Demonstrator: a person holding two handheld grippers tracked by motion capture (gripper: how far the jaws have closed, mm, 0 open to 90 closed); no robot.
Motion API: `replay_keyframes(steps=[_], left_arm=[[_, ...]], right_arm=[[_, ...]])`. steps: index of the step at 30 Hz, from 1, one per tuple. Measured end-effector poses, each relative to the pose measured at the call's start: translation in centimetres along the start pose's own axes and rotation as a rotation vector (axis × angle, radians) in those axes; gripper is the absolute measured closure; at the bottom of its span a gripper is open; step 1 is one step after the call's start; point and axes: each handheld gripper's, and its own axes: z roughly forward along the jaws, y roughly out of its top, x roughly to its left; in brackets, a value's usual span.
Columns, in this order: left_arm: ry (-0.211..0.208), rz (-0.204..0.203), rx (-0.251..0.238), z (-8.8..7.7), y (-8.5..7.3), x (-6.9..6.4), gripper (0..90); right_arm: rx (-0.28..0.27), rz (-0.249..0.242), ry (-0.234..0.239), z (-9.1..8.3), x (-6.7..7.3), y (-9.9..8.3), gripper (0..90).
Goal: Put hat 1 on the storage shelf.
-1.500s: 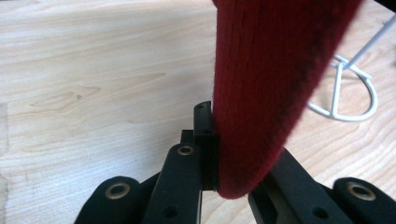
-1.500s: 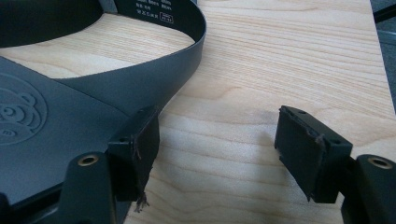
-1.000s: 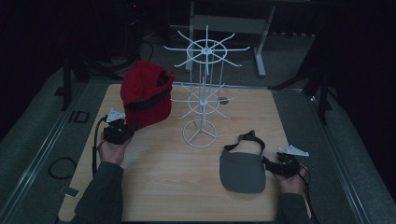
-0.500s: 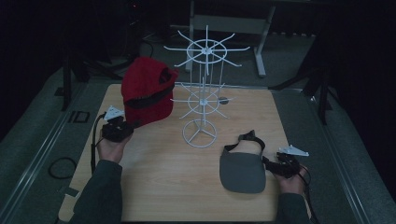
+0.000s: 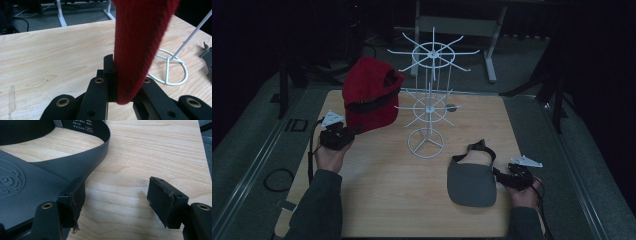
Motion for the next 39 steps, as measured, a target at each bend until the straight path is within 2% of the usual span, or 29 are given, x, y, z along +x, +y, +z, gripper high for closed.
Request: replay_keyframes(steps=[9,24,39], left_arm=[[-0.004,0.007,-0.004,-0.2,0.4,0.0,85.7],[-0.011,0.022,-0.032,-0.7,2.3,-0.3,85.8],[-0.014,0.018,-0.058,-0.9,3.4,-0.4,85.8]], right_arm=[[0.0,0.0,0.0,0.0,0.0,0.0,30.8],[-0.001,0.001,0.0,0.0,0.0,0.0,30.7],[0.0,-0.002,0.0,0.0,0.0,0.0,30.7]])
